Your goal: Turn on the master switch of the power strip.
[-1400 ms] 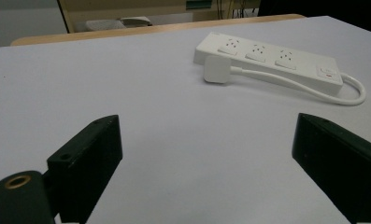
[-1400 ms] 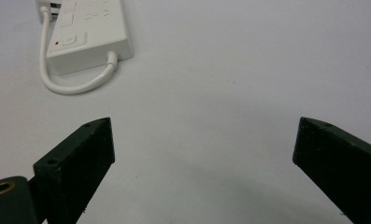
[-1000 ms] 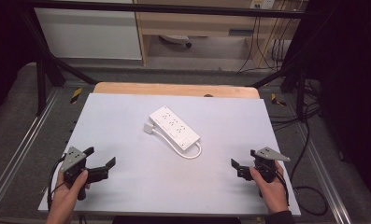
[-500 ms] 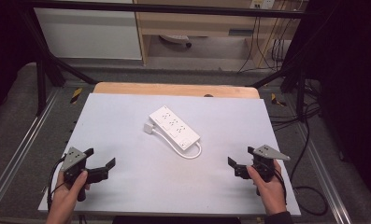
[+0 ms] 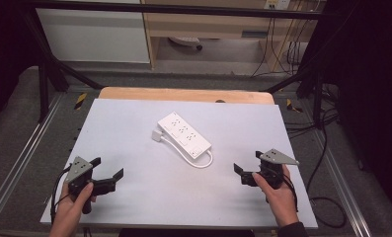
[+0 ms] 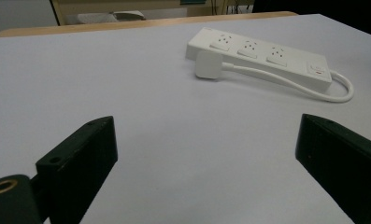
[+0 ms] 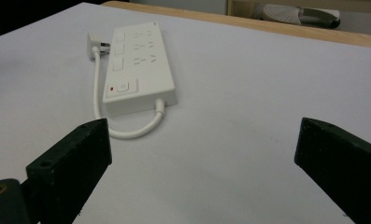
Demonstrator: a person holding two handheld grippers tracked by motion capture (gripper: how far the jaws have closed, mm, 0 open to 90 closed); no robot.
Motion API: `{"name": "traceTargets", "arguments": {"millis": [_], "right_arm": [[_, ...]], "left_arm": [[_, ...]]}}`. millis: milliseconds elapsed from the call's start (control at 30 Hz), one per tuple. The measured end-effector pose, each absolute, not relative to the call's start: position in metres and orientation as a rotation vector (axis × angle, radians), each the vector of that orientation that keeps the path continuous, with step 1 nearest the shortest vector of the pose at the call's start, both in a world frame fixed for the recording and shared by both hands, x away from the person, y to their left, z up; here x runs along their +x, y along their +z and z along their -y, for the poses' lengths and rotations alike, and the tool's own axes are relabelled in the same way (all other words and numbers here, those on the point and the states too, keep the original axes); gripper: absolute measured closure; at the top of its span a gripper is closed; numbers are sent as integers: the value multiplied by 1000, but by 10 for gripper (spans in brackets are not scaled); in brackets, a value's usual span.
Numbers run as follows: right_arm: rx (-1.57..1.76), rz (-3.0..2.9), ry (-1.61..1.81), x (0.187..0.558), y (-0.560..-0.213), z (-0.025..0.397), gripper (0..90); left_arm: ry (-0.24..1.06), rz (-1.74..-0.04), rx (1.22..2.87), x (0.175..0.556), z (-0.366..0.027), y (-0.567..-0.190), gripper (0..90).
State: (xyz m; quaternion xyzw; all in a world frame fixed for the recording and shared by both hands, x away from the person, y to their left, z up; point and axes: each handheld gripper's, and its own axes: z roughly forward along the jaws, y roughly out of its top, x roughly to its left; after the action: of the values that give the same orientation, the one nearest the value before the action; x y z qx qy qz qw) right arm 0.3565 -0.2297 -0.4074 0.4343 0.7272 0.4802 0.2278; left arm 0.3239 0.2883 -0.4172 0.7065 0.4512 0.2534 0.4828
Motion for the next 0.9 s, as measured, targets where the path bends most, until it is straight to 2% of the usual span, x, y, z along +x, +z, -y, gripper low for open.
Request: {"name": "traceTargets", "arguments": {"millis": [667, 900], "right_arm": [[1156, -2027, 1297, 397, -397, 201, 30], [1167, -2017, 1325, 406, -391, 195, 58]], "left_arm": [[608, -1104, 1719, 325, -287, -418, 56], [606, -1106, 1719, 325, -287, -418, 56]]}}
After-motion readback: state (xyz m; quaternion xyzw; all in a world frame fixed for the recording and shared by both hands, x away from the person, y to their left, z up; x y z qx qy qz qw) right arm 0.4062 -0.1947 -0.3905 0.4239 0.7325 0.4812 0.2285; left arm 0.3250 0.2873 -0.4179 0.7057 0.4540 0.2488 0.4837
